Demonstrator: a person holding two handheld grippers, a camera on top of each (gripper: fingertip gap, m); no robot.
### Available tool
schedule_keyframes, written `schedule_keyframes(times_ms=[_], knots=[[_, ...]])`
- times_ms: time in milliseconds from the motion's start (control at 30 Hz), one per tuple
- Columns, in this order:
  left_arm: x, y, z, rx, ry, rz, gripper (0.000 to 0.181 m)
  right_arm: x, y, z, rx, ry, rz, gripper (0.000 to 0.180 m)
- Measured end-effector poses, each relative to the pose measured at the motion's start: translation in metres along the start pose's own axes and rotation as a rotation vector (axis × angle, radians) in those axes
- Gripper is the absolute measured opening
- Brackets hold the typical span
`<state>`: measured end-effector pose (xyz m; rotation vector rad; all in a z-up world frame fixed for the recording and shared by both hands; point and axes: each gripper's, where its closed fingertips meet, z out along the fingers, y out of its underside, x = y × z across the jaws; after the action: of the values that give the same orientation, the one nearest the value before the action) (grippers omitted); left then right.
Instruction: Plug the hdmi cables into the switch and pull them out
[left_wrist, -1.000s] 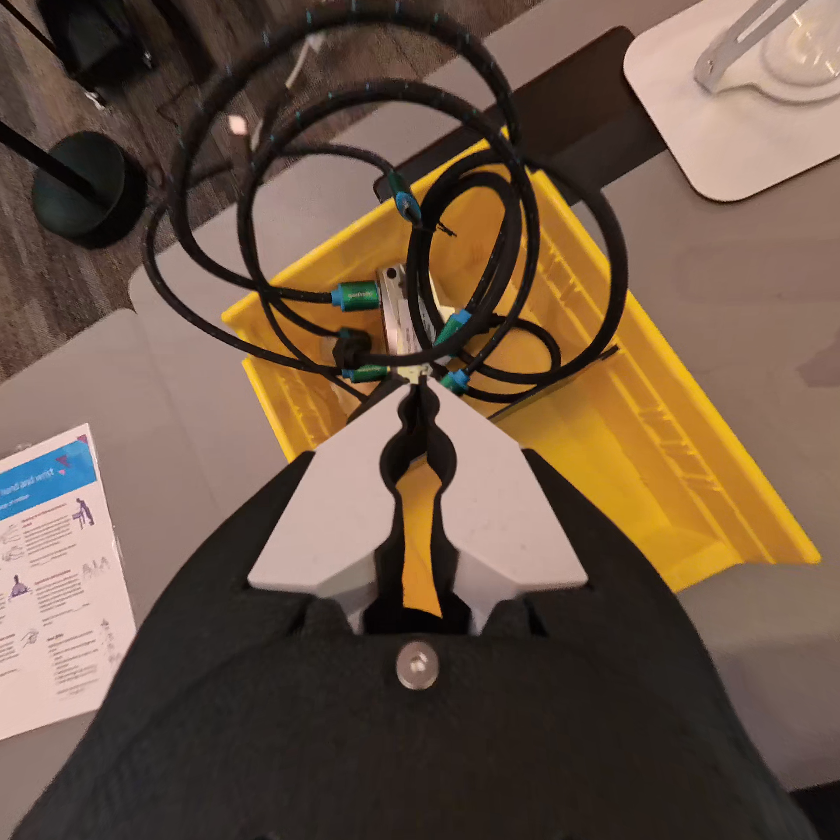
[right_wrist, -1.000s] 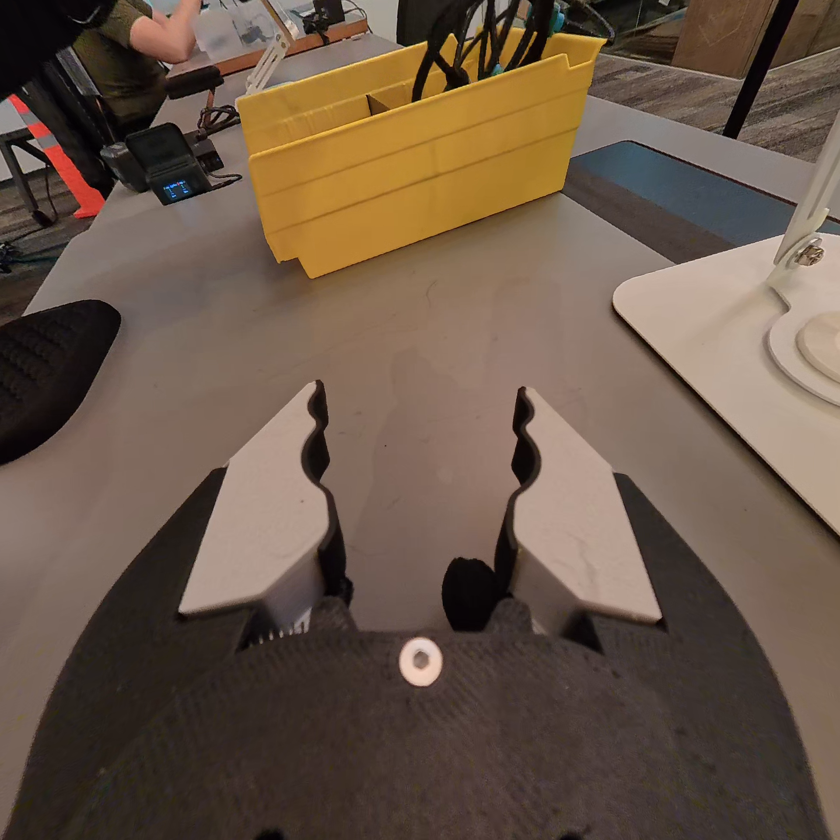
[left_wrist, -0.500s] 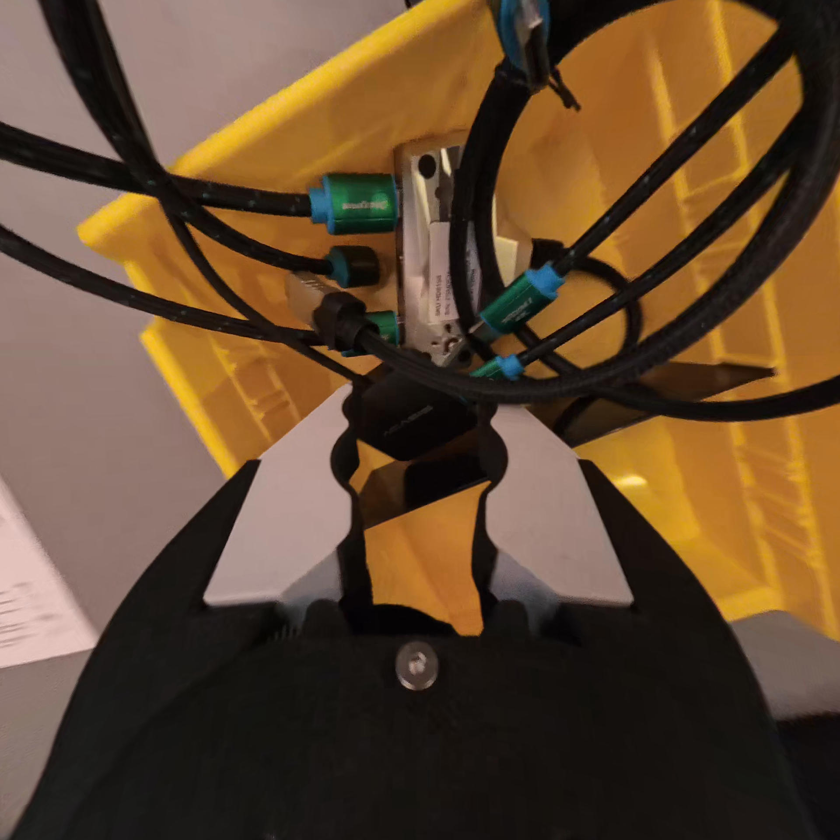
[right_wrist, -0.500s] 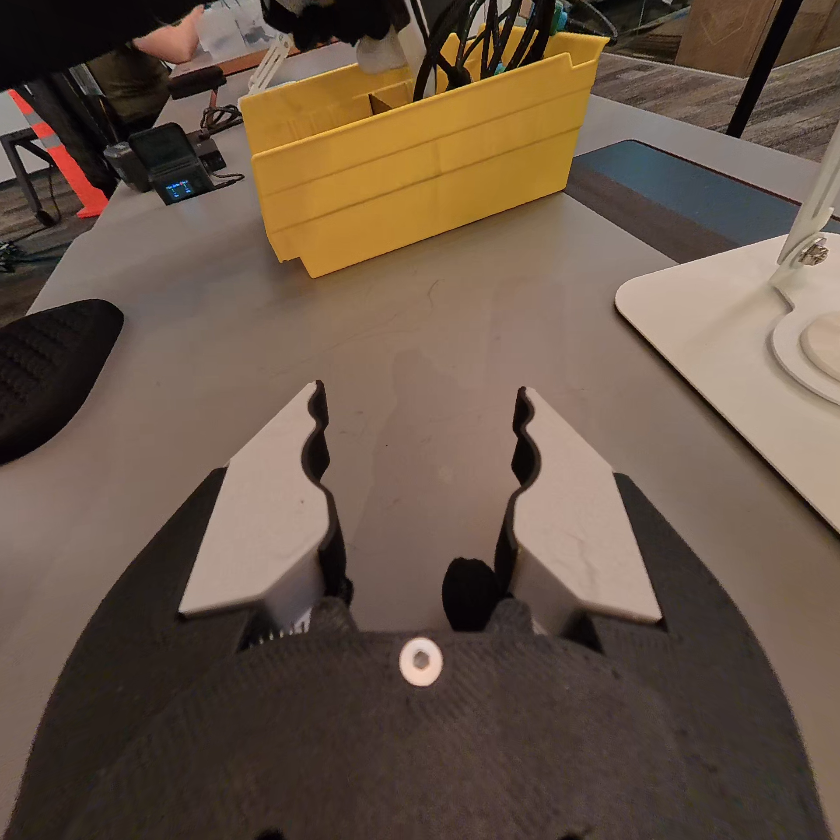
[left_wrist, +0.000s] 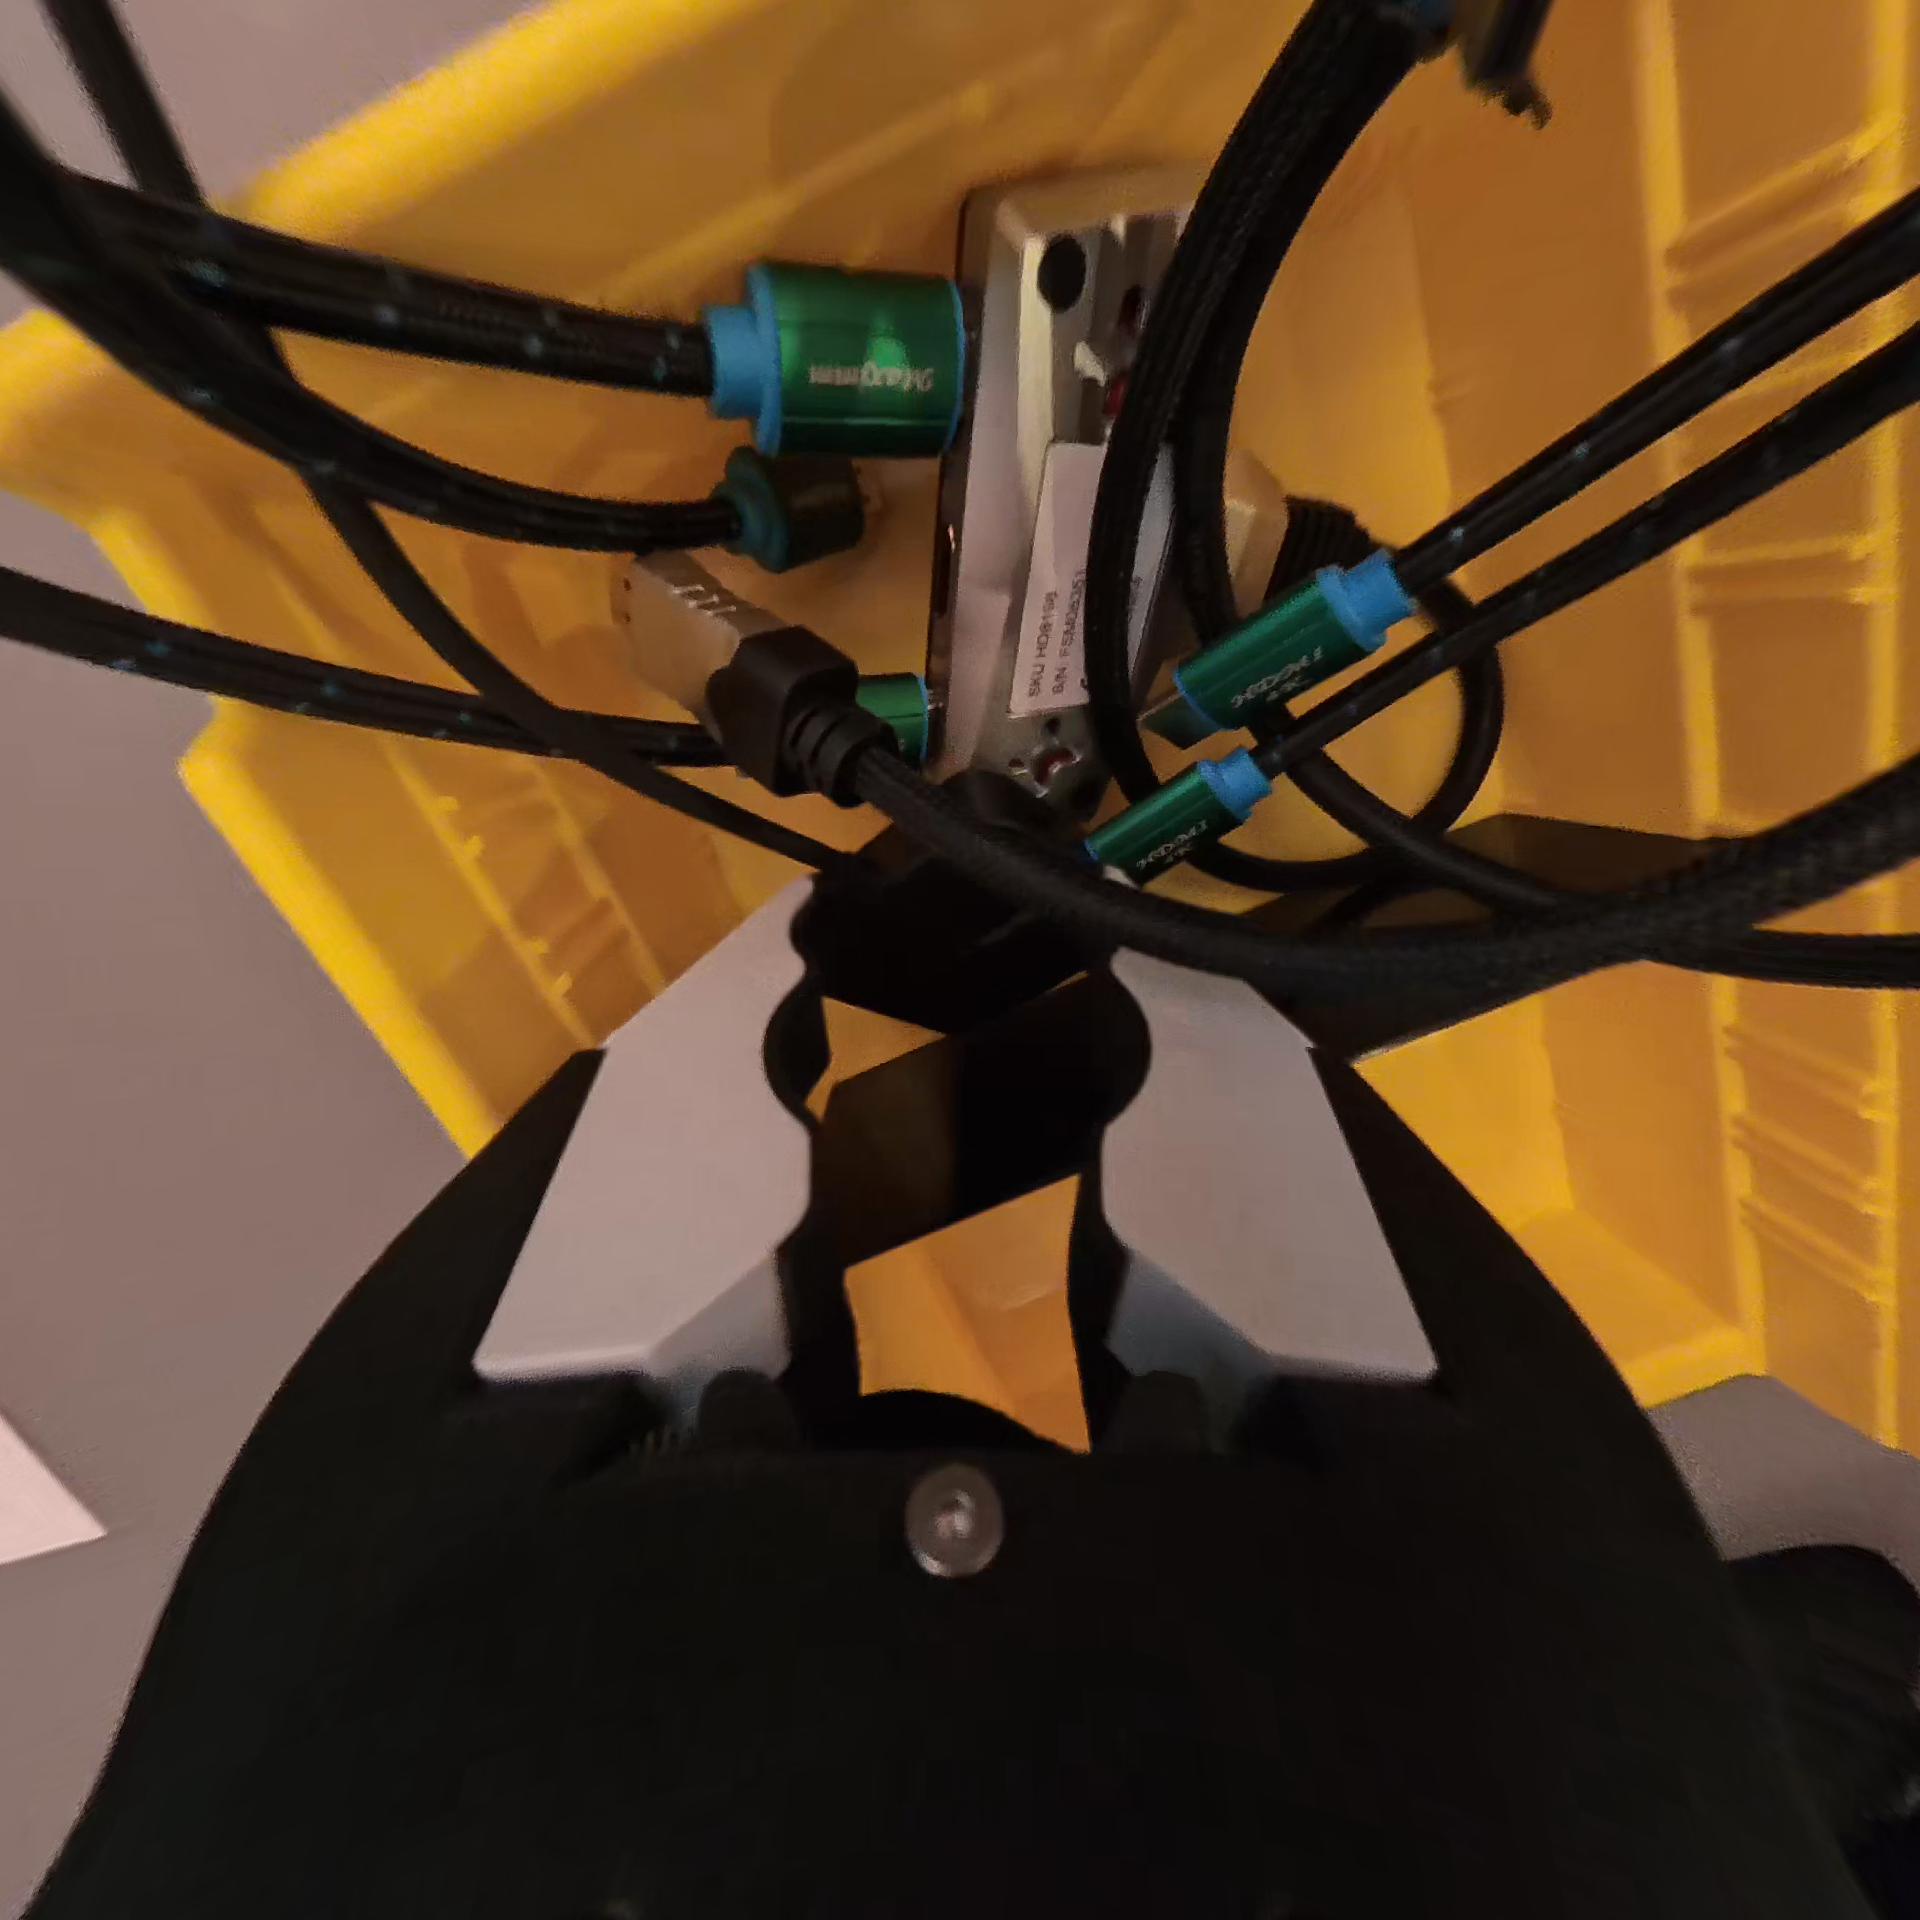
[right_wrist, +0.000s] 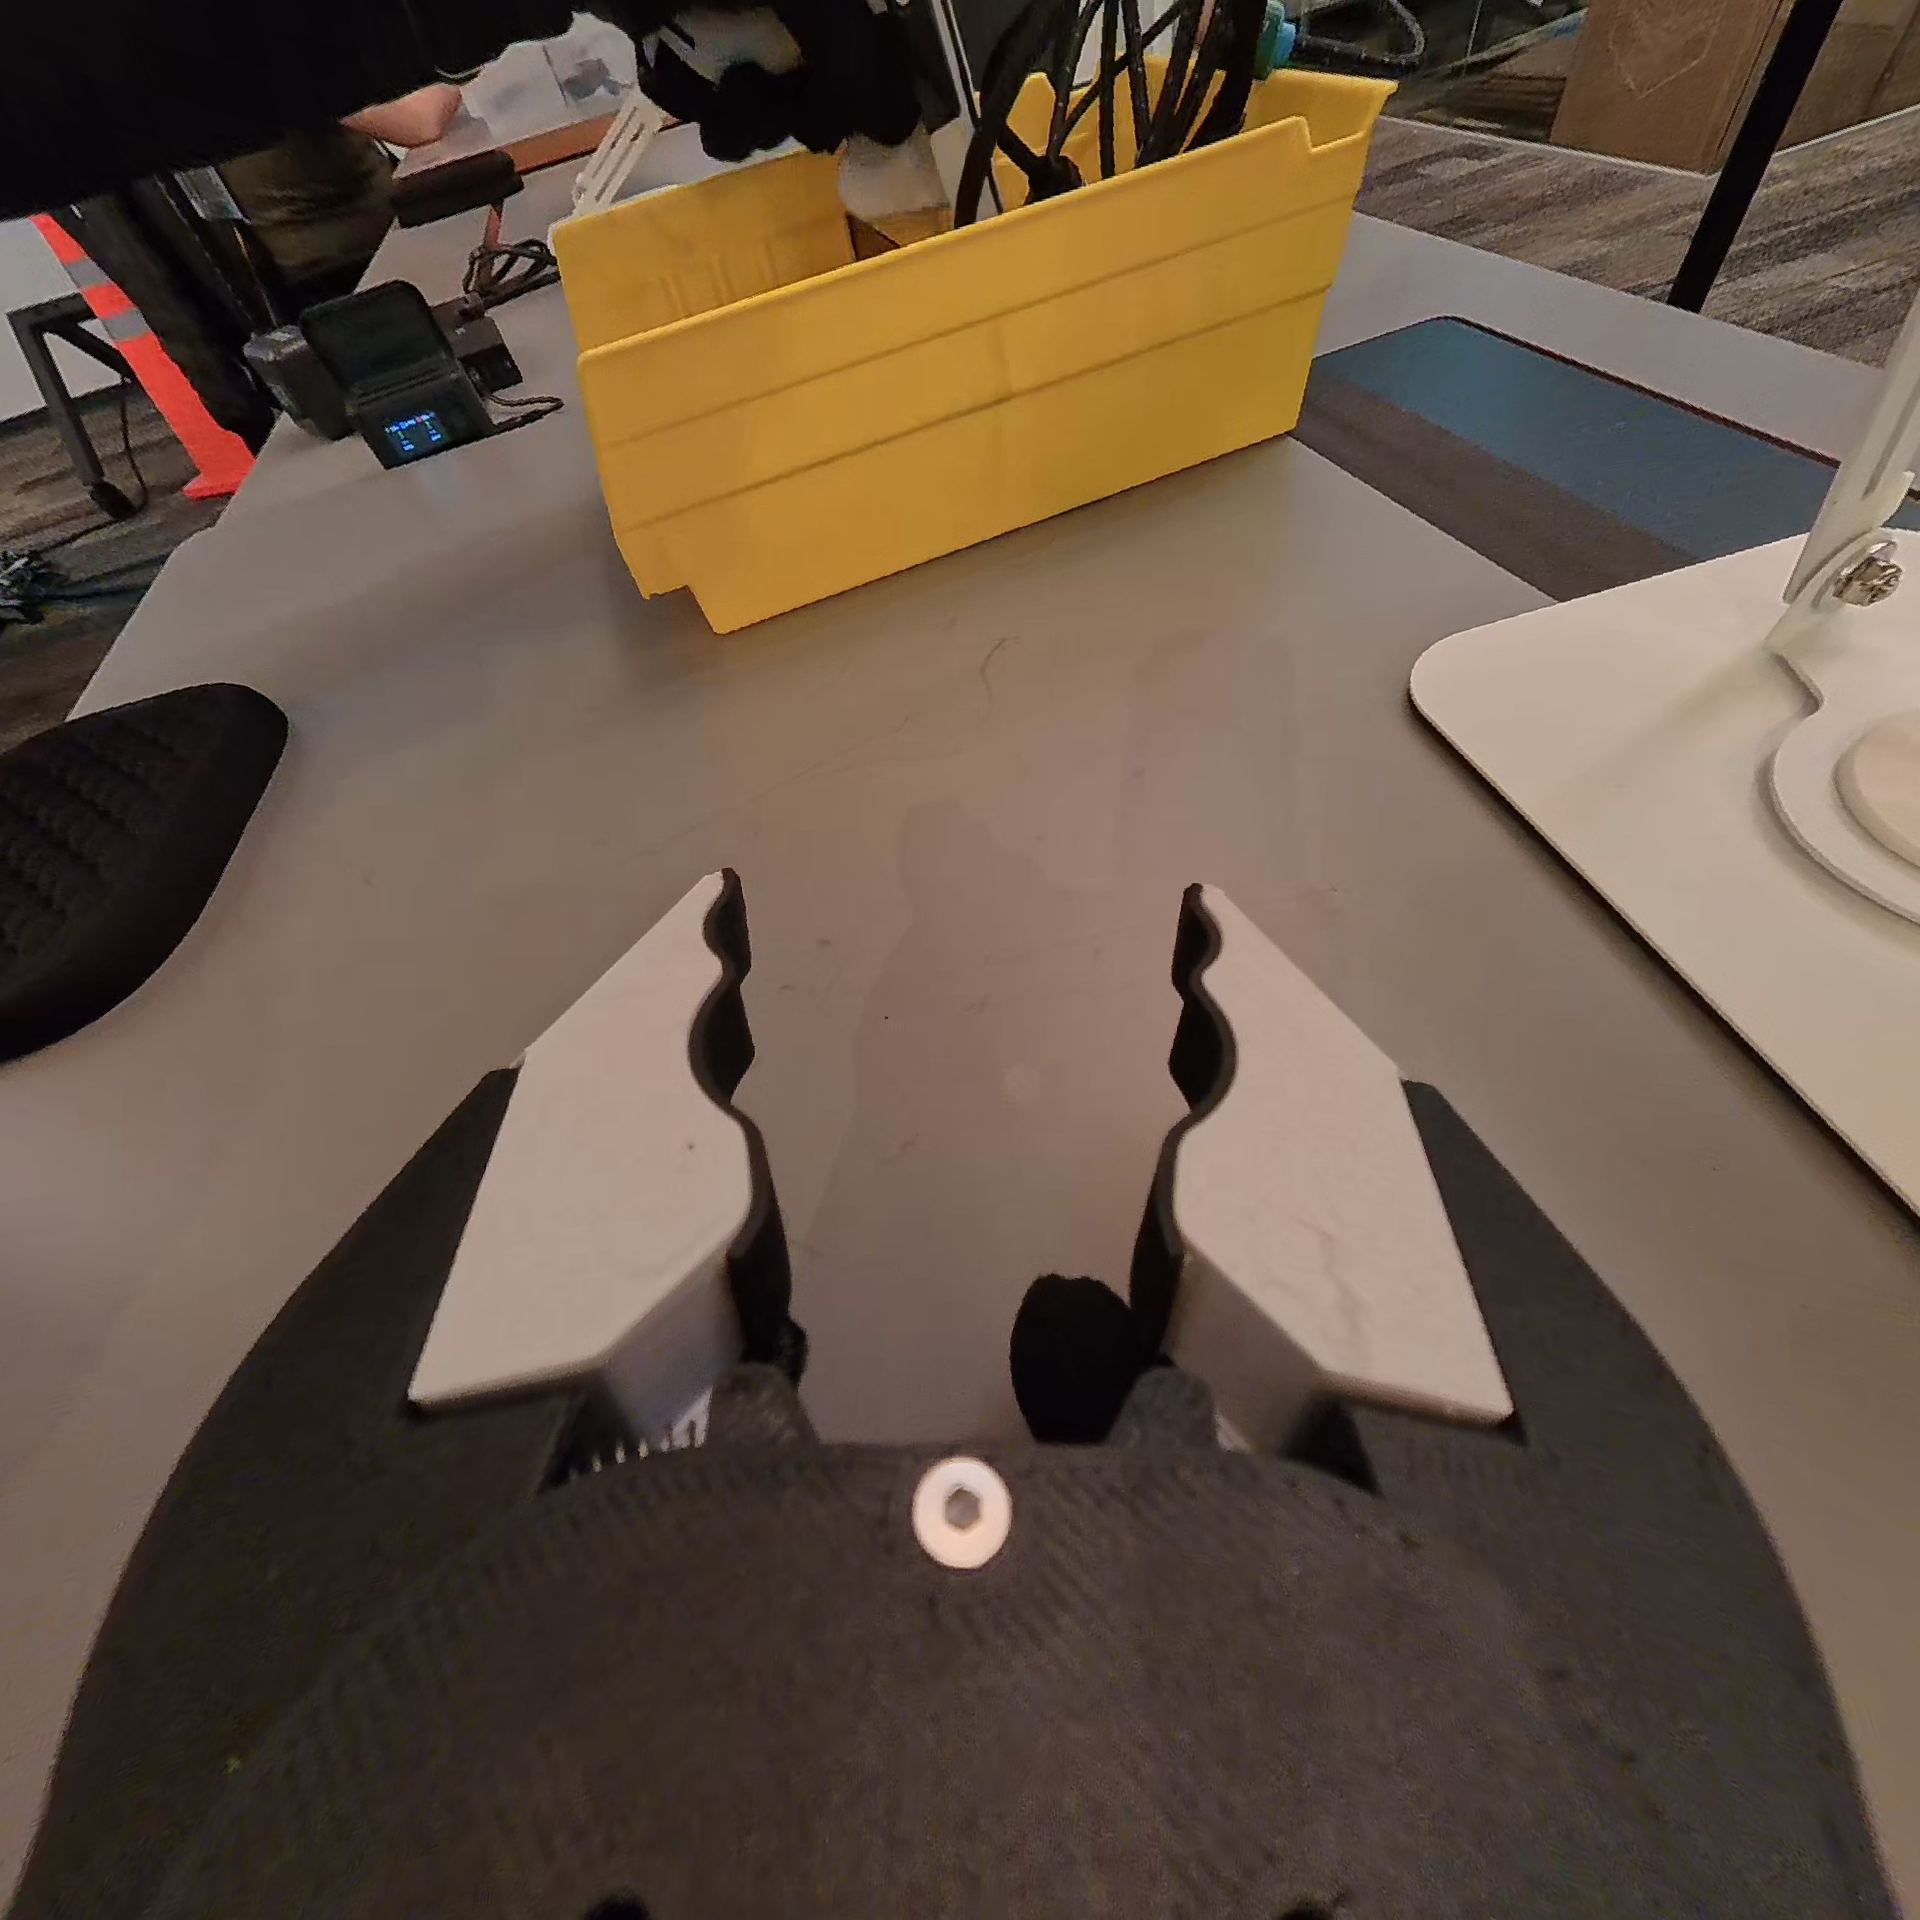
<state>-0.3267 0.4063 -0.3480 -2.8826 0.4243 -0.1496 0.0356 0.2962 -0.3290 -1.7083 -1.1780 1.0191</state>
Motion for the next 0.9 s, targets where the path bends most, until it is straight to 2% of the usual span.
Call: schedule_keyframes(times_ms=[200,267,300,500,800,867,900], knots=[[-0.004,-0.005,-0.010,0.117,-0.003,0.009,0.005,0.000,0.001,0.000,-0.004,0.000,-0.002,0.081],[0.006,-0.010,-0.012,0.154,0.055,0.008,0.000,0.000,0.000,0.000,-0.003,0.000,-0.002,0.081],[0.002,-0.006,-0.008,0.120,0.013,0.024,0.000,0.000,0.000,0.000,-0.003,0.000,-0.002,0.081],[0.005,-0.014,-0.008,0.136,0.064,-0.056,0.056,0.000,0.000,0.000,-0.002,-0.001,-0.001,0.081],[-0.002,-0.014,-0.002,0.084,0.020,-0.039,0.046,0.000,0.001,0.001,-0.005,-0.002,-0.004,0.081],[0.000,-0.013,-0.005,0.091,0.015,-0.052,0.049,-0.001,0.000,0.000,-0.004,-0.003,-0.004,0.081],[-0.002,-0.008,-0.005,0.073,-0.006,-0.066,0.059,-0.001,0.000,0.000,-0.004,-0.003,-0.003,0.081]])
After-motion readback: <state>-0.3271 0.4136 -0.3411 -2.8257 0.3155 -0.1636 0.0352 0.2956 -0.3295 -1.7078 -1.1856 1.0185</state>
